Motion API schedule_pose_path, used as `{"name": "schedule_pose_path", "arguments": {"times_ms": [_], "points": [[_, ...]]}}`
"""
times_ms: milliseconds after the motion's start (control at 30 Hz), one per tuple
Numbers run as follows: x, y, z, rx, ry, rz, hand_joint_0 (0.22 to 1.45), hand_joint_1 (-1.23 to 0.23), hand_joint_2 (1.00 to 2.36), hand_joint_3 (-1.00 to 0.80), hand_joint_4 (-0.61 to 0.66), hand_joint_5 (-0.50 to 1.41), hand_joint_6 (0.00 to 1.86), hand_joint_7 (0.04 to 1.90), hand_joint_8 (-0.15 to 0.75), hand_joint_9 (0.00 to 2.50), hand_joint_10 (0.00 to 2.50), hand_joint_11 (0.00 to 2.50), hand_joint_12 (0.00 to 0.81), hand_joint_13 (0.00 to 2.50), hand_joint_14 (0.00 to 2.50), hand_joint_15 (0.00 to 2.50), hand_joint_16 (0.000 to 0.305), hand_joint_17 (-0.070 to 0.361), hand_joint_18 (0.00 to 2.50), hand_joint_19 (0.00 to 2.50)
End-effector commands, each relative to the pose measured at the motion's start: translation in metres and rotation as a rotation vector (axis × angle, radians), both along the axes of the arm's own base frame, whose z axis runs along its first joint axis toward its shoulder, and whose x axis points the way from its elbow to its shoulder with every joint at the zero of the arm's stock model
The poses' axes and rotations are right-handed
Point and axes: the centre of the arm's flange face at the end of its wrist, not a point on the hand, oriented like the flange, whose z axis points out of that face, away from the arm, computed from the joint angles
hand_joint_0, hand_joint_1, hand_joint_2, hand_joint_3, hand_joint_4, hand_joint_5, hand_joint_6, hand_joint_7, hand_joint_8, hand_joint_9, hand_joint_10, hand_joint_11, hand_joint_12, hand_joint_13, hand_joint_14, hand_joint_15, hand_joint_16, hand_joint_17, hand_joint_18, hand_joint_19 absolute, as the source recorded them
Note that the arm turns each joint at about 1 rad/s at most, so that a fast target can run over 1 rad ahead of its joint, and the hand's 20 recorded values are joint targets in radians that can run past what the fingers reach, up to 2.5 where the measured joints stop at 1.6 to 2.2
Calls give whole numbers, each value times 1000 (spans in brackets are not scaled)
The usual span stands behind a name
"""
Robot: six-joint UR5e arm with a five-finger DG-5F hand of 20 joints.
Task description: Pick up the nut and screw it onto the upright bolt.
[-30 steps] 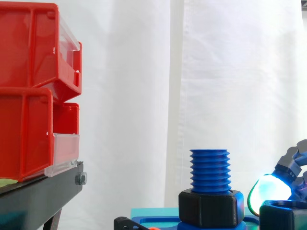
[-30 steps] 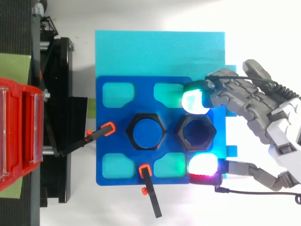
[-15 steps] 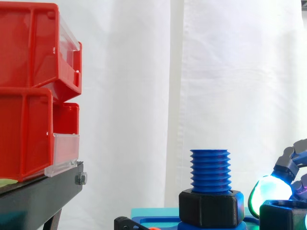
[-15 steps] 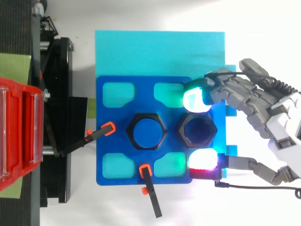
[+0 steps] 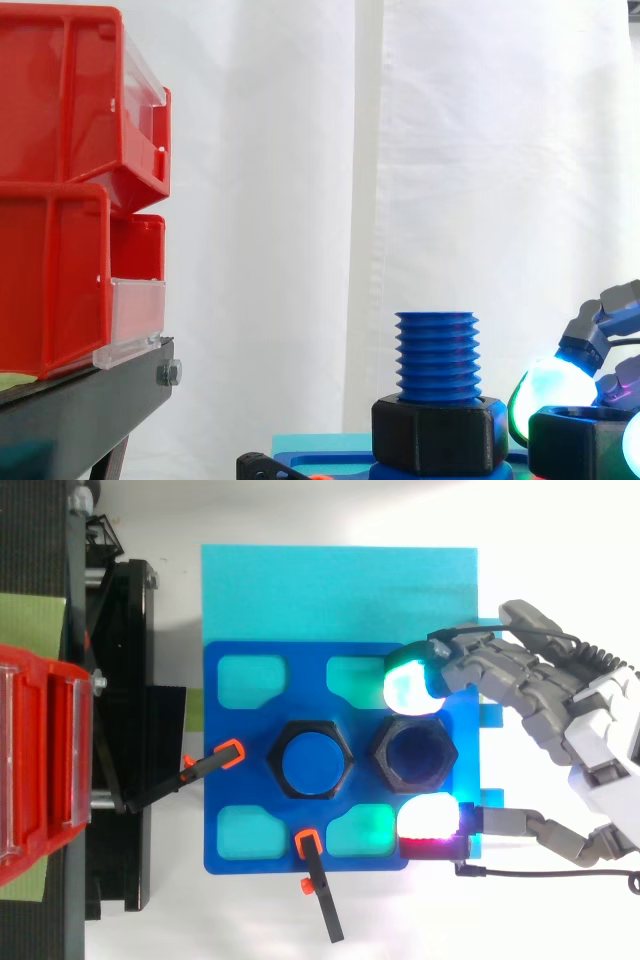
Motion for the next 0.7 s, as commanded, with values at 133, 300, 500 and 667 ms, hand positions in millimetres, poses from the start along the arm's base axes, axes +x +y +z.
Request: {"name": "schedule_pose_path", "arguments": {"times_ms": [133, 300, 500, 667], "points": [[0, -1, 14, 14, -11, 0, 578, -757, 1000, -500, 333, -169, 503, 1011, 333, 708, 0, 17, 350, 630, 0, 0, 31, 69, 352, 0], [-6, -7, 30, 33, -15, -4, 577, -754, 1000, -500, 332, -169, 503, 1007, 336, 707, 0, 16, 352, 636, 0, 0, 31, 69, 356, 0], [-14, -15, 40, 88, -27, -4, 576, -749, 1000, -500, 335, -169, 503, 1008, 339, 709, 0, 23, 358, 646, 0, 0, 31, 70, 360, 0], [-18, -22, 50, 106, -22, -2, 574, -746, 1000, -500, 336, -169, 503, 1007, 340, 712, 0, 25, 361, 649, 0, 0, 31, 71, 361, 0]]}}
